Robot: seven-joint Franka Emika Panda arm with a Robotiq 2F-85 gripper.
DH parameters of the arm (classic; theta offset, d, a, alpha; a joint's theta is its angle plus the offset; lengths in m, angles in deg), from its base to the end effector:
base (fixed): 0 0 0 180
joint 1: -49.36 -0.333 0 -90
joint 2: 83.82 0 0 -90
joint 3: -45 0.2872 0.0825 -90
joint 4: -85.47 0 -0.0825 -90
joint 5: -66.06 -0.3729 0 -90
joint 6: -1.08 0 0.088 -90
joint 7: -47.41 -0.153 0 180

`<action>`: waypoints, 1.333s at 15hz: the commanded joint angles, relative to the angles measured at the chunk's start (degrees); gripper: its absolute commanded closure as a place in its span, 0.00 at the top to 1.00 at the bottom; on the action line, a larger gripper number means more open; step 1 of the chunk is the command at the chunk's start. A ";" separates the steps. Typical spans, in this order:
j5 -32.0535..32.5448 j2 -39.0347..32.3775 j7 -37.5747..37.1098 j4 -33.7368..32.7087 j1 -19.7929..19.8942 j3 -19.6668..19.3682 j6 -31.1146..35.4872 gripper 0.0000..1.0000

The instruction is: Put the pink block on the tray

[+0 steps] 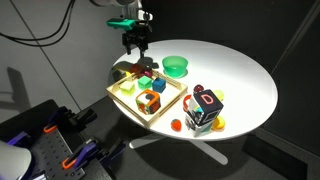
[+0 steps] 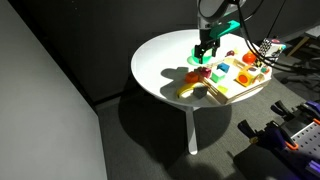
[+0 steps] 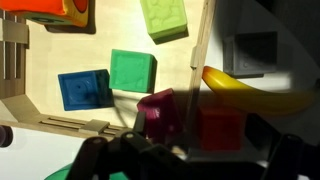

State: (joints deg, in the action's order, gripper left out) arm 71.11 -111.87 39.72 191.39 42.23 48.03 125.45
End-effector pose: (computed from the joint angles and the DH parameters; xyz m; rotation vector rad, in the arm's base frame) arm 0.5869 0.0984 0.1831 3.0603 0.1452 -0.2419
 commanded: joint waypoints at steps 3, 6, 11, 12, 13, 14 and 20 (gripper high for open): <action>-1.00 6.80 -4.43 7.30 -0.82 -0.26 0.33 1.00; -1.22 9.32 -5.34 9.83 -0.90 -0.03 -0.65 1.00; -2.71 13.75 -5.25 13.34 -0.72 0.47 -2.92 1.00; -2.77 14.74 -5.50 14.00 -0.81 0.52 -3.16 1.00; -2.71 15.85 -5.80 14.77 -0.93 0.59 -3.25 1.00; -2.71 16.69 -5.90 15.28 -0.97 0.68 -3.37 1.00; -2.38 22.20 -8.07 18.57 -1.19 1.49 -2.91 1.00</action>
State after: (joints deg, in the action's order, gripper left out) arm 69.29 -93.82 33.90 207.04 41.11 49.03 122.59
